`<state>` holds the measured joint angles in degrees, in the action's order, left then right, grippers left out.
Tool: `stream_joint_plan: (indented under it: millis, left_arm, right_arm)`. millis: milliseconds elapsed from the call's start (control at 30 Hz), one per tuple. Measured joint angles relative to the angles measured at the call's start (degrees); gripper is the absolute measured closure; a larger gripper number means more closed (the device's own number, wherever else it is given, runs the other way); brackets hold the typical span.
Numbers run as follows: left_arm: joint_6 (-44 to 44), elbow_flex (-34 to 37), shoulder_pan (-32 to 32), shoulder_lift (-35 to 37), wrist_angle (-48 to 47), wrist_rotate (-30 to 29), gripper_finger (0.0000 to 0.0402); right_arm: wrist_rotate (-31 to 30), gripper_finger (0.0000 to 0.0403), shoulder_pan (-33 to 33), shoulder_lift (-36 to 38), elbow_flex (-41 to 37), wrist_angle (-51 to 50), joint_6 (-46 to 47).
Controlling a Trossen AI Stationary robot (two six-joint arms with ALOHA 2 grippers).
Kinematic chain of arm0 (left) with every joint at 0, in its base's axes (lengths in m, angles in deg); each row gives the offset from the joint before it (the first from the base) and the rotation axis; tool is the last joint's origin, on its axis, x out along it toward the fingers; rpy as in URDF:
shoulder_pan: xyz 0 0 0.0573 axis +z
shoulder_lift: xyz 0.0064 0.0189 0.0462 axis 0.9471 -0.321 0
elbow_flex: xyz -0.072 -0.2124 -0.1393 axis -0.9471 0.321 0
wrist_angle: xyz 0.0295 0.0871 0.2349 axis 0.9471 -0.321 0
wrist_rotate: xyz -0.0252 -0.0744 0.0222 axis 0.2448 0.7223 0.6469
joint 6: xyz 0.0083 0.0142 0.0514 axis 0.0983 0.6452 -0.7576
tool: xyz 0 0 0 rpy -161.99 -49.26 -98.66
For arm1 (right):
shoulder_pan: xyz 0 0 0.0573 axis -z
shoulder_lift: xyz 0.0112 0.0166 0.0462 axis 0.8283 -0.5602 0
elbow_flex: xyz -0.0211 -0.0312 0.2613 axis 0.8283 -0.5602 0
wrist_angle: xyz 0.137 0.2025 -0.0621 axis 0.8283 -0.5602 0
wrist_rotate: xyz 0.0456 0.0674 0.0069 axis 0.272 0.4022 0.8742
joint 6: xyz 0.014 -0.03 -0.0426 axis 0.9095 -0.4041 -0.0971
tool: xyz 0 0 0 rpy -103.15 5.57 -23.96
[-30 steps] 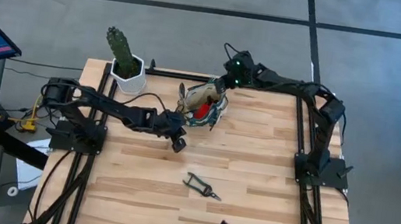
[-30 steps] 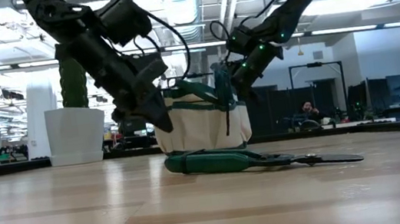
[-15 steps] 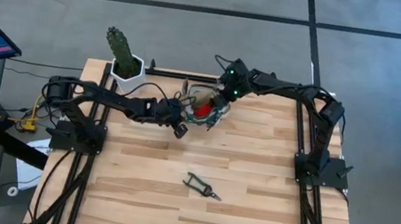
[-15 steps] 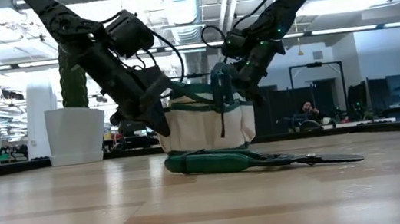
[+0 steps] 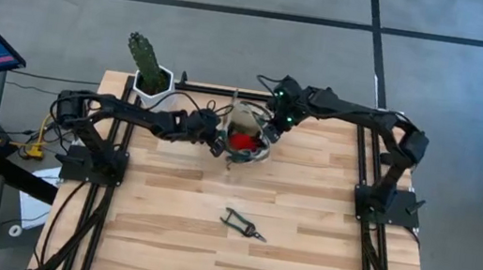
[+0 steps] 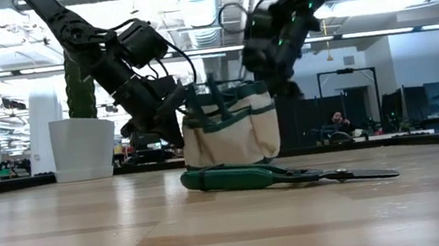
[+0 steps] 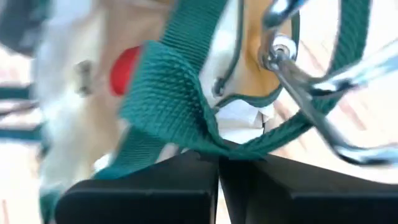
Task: Pick & Place Garden tools in Gardening bag
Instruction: Adjust the gardening bag
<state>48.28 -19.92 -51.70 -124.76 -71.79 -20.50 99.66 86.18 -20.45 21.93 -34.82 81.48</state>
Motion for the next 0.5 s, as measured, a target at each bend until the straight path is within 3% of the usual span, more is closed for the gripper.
stream_joint_plan:
  millis: [267, 500]
  left_arm:
    - [-1.4, 0.0, 2.8, 0.1, 4.6, 0.5, 0.0400]
    - [-1.4, 0.0, 2.4, 0.1, 1.8, 4.6, 0.0400]
  right_arm:
    - [-0.5, 0.0403, -3.0, 4.4, 0.0, -4.9, 0.0]
    - [-3.8, 0.0403, -0.7, 4.5, 0.0, -8.1, -0.7]
